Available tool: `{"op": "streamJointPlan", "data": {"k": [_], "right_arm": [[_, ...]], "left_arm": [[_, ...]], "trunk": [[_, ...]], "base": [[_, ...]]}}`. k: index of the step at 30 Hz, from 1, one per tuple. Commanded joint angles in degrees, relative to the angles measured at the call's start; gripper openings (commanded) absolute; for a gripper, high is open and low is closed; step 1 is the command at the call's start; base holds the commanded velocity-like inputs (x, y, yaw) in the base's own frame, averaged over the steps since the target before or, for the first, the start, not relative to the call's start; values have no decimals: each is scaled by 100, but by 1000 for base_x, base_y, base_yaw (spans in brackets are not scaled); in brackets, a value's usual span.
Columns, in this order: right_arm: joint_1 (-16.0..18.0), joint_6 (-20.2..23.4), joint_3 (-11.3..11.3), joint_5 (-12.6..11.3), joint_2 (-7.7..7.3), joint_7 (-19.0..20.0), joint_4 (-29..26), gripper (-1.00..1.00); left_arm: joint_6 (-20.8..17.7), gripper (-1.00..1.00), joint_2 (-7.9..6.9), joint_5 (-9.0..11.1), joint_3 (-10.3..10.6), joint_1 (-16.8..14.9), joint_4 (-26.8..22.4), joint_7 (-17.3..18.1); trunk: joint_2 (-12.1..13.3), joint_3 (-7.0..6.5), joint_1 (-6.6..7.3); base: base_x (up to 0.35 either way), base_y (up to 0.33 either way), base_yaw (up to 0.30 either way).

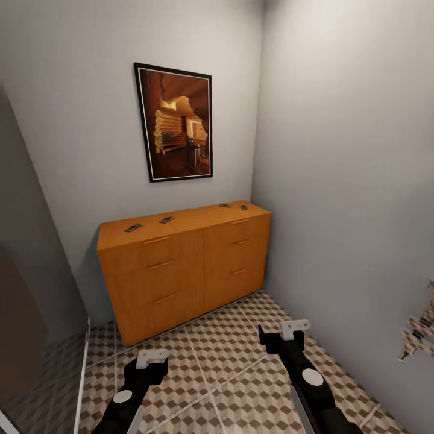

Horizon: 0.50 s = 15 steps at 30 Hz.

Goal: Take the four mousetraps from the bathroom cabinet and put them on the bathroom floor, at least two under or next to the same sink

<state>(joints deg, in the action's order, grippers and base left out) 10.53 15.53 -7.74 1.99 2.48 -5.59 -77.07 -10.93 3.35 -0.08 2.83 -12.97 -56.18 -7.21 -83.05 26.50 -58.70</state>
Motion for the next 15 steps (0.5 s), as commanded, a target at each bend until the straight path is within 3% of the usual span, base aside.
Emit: {"op": "streamJointPlan", "data": {"k": [1, 15], "right_arm": [[2, 38, -8, 21, -2, -29, -10, 100], [2, 38, -8, 21, -2, -29, -10, 100]], "left_arm": [[-32, 100, -1, -1, 15, -4, -7, -35], [-32, 100, -1, -1, 16, -4, -5, -35]], "trunk": [[-3, 7, -2], [-3, 7, -2]], "base": [[245, -106, 284], [252, -130, 284]]}}
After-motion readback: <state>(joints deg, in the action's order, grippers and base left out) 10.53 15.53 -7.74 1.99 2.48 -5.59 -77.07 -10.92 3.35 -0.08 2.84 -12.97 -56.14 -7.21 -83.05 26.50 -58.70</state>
